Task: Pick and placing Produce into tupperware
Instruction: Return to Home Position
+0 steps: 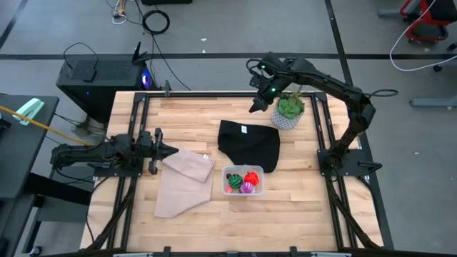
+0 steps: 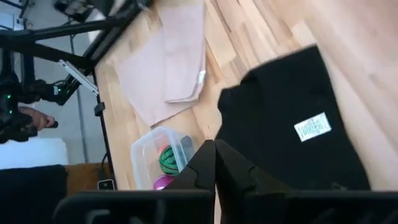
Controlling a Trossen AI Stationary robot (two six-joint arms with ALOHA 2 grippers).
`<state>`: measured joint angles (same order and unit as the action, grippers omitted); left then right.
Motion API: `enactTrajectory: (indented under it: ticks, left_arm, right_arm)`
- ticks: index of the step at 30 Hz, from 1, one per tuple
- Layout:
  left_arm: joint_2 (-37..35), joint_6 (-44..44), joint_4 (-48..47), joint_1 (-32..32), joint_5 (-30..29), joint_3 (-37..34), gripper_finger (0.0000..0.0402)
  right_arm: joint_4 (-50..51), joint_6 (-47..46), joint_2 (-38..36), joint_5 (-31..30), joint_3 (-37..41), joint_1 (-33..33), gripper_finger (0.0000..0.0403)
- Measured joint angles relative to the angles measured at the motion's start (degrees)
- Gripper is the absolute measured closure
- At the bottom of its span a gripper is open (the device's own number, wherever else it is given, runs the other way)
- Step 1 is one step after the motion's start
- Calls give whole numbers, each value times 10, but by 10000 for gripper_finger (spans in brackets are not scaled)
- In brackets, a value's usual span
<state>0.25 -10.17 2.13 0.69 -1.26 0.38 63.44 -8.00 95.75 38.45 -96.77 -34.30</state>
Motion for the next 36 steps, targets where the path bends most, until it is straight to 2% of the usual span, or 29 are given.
enactTrajectory:
  ticks: [5, 13, 19, 22, 28, 36]
  left_arm:
    - [0, -11, -1, 0, 0, 0, 400]
    - [1, -41, -2, 0, -1, 0, 398]
    - [1, -60, -2, 0, -2, 0, 394]
    - [1, -62, -2, 0, -3, 0, 395]
    - [1, -71, -2, 0, -3, 0, 393]
    - [1, -74, -5, 0, -3, 0, 397]
  right_arm:
    - [-12, 17, -73, -5, 0, -7, 399]
    - [-102, -49, -249, -19, 0, -13, 401]
    - [-115, -60, -368, -120, 18, -2, 402]
    - [-115, -83, -435, -159, 72, -11, 402]
    - [-134, -154, -580, -213, 242, -20, 402]
    - [-311, -229, -759, -296, 486, -21, 403]
